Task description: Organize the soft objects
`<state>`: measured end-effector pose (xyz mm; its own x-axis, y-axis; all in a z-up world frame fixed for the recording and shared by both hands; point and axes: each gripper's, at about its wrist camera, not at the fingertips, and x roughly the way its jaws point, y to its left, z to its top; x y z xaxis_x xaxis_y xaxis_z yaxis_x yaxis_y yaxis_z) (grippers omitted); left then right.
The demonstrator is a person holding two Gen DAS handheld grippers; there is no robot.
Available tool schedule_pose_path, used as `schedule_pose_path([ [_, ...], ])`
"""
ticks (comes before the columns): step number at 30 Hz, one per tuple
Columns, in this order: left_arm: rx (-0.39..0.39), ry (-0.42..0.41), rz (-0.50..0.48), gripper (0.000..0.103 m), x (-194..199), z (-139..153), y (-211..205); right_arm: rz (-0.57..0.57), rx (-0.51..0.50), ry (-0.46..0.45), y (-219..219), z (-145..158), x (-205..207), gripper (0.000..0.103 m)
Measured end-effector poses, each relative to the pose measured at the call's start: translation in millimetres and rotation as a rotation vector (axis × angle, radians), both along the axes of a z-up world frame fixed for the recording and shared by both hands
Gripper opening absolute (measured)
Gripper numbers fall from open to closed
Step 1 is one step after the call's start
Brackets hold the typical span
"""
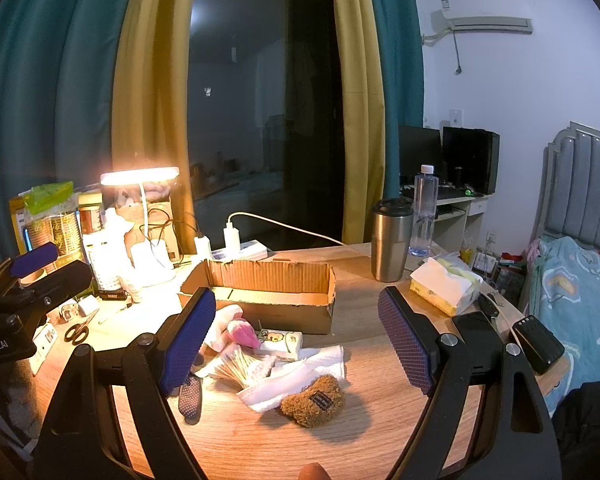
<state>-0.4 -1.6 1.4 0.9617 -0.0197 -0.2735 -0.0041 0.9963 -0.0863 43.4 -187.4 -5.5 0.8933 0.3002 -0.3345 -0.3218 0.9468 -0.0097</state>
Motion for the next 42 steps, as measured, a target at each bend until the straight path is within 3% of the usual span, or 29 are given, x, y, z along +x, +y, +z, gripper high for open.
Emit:
schedule_pose_path([
  [26,0.0,0.028,0.001,0.102,7,-11,4,-0.022,-0.01,0.016,-7,-9,14,0.086],
  [31,0.008,0.093,0.018,0.102,22,-29,7,-0.037,-0.013,0.073,-15,-32,29,0.086],
  [42,0.031,0.331,0.013,0.102,71,-99,7,-0.052,-0.032,0.253,-23,-96,71,0.086],
])
